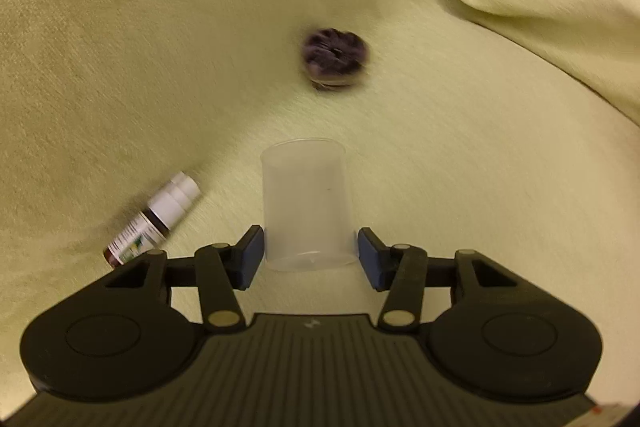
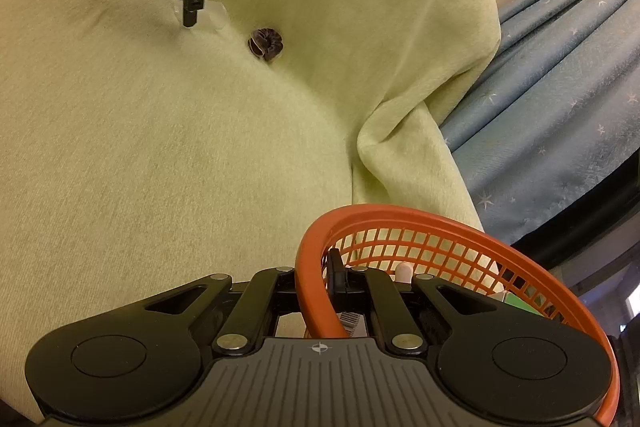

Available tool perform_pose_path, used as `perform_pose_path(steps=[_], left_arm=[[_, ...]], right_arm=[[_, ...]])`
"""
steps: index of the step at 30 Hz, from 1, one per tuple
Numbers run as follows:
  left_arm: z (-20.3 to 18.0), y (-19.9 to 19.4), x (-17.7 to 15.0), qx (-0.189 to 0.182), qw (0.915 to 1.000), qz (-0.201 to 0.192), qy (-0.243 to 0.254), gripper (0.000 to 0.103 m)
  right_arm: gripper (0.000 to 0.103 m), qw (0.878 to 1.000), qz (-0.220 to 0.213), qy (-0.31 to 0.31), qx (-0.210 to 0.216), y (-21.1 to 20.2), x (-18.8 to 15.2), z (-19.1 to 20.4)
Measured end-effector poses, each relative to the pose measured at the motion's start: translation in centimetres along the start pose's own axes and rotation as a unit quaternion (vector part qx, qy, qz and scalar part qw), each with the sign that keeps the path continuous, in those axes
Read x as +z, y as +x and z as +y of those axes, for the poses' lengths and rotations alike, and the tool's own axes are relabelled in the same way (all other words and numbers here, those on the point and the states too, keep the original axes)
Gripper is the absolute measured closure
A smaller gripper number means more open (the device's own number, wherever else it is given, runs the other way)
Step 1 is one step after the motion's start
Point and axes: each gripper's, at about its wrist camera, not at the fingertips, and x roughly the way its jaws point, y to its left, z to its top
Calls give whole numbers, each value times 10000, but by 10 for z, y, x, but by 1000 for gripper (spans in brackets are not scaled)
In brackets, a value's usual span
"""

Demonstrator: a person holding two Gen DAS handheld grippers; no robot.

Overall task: Organize objects
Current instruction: 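Grasp the clear plastic cup with the left tool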

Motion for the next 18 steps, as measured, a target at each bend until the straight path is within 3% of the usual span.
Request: perform_pose_path(steps=[3,6,10,18], left_arm=[[-14,-15,-16,-277,9985,-18,468,57],[-23,-27,-34,-716,9956,-25,607,57],[-33,-39,-57,-801,9943,-99,694,57],[-34,-41,-72,-732,9966,-217,318,55]], right_arm=[[101,10000,-1,-16,0,0,0,1],[101,10000,-4,-6,-4,0,0,1],[101,10000,-3,-9,-3,0,0,1],[101,10000,-9,-33,1,-1,0,3]])
